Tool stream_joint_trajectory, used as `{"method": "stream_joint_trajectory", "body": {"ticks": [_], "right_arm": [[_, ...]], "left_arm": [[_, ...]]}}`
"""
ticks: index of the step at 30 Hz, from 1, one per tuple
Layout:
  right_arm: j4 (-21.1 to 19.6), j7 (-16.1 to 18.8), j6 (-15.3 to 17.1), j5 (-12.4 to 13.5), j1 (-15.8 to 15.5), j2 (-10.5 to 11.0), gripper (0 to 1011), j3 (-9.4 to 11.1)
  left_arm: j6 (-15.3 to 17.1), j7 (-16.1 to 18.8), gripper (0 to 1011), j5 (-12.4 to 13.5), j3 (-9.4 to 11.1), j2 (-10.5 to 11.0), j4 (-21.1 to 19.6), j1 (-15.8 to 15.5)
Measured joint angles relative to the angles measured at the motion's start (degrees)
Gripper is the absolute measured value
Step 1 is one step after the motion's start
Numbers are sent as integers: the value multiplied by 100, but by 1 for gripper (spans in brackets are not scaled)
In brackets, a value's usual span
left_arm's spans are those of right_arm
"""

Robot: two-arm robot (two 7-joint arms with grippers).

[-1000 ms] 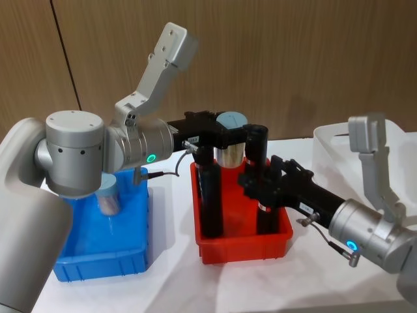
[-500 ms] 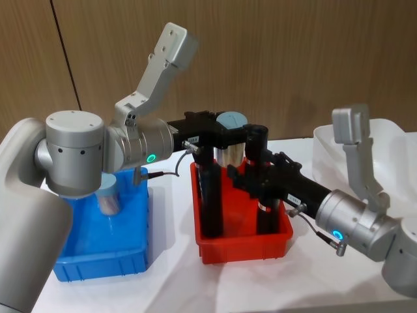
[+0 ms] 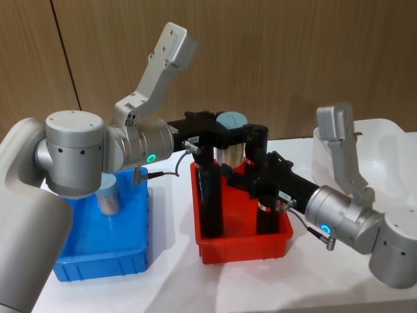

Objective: Pick the cotton swabs from the blue box and place them into the white box.

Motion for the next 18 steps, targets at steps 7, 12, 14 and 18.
{"method": "stream_joint_trajectory", "body": {"ticks": [7, 12, 14, 18], "right_arm": [[171, -2, -23, -27, 102, -49, 1002, -19], [282, 3, -39, -26, 169, -77, 1002, -27], [308, 5, -42, -25, 187, -83, 1002, -28], [366, 10, -50, -10, 231, -99, 1002, -30]], "left_arm": [[0, 0, 689, 0, 0, 0, 0, 0], [0, 0, 689, 0, 0, 0, 0, 0], [0, 0, 689, 0, 0, 0, 0, 0], [0, 0, 689, 0, 0, 0, 0, 0]]}}
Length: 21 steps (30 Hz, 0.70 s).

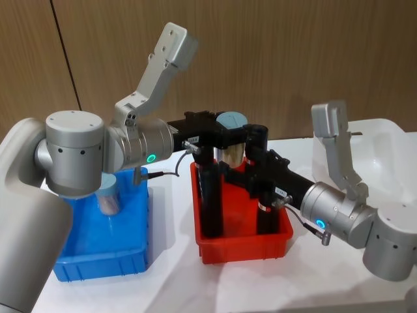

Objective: Pick the cotton swabs from the blue box and place them into the white box.

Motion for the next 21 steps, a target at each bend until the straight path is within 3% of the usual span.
{"method": "stream_joint_trajectory", "body": {"ticks": [21], "right_arm": [[247, 87, -23, 35, 199, -86, 1002, -49]], "left_arm": [[0, 0, 689, 0, 0, 0, 0, 0]]}}
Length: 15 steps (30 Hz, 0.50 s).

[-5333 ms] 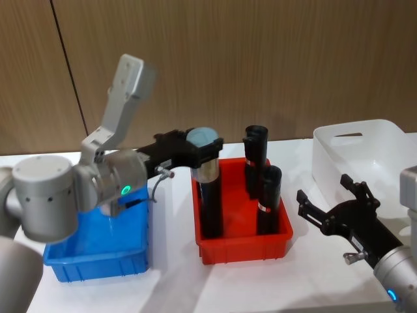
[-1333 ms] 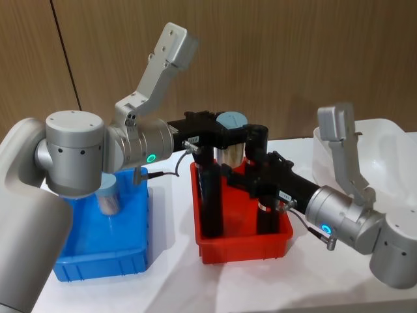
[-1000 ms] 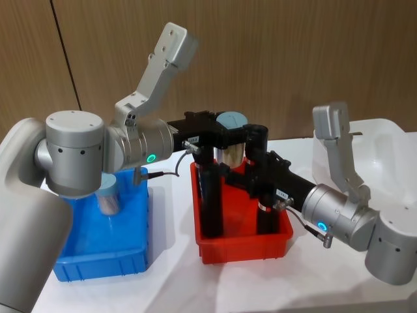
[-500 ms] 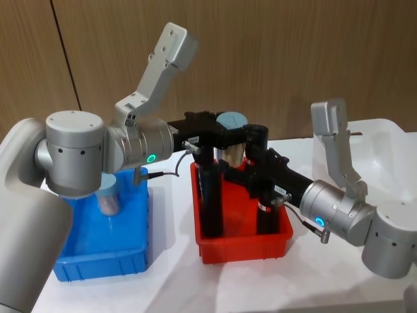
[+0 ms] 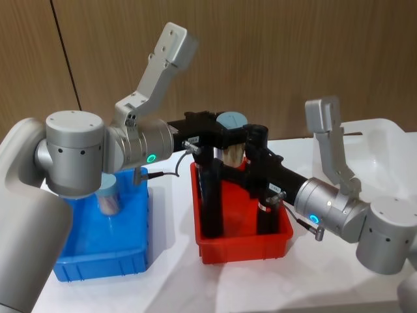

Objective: Pick the cotton swabs from the blue box and place them into the white box.

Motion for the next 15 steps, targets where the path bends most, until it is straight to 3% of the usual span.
{"method": "stream_joint_trajectory", "body": {"ticks": [7, 15], "right_arm": [[125, 40, -16, 15, 78, -44, 1002, -31], [252, 52, -52, 31, 172, -88, 812, -45]], "left_arm": [[0, 0, 689, 0, 0, 0, 0, 0], [0, 0, 689, 0, 0, 0, 0, 0]]}}
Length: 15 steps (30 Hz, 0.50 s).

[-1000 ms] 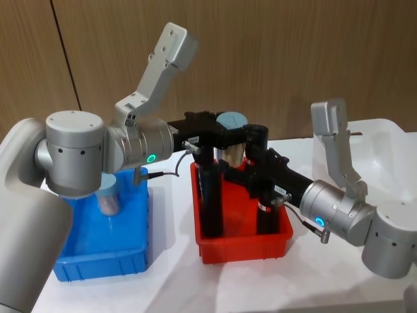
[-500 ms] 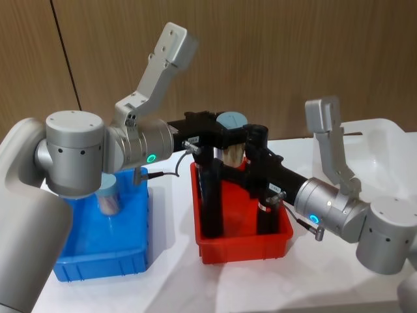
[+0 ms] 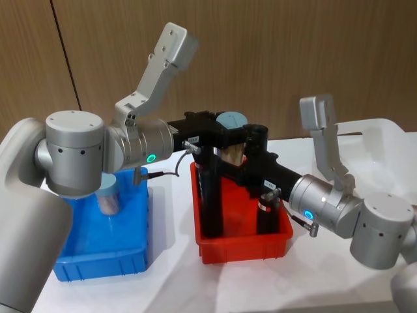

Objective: Pick the cotton swabs from the blue box and place them into the white box.

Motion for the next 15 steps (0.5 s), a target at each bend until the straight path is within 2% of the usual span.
{"method": "stream_joint_trajectory", "body": {"ticks": [2, 3, 5, 14, 15], "right_arm": [[27, 0, -10, 2, 25, -9, 732, -1], [39, 0, -16, 3, 40, -14, 732, -2], [49, 2, -20, 3, 51, -19, 665, -6], [76, -28, -54, 3, 105, -30, 657, -9], [76, -50, -67, 8, 117, -31, 656, -2]], "left_arm": [[0, 0, 689, 0, 0, 0, 0, 0], [0, 0, 689, 0, 0, 0, 0, 0], [-2, 1, 689, 1, 0, 0, 0, 0], [-18, 4, 690, 0, -4, 0, -3, -1], [-14, 1, 726, -3, -1, 0, -3, -1]]}}
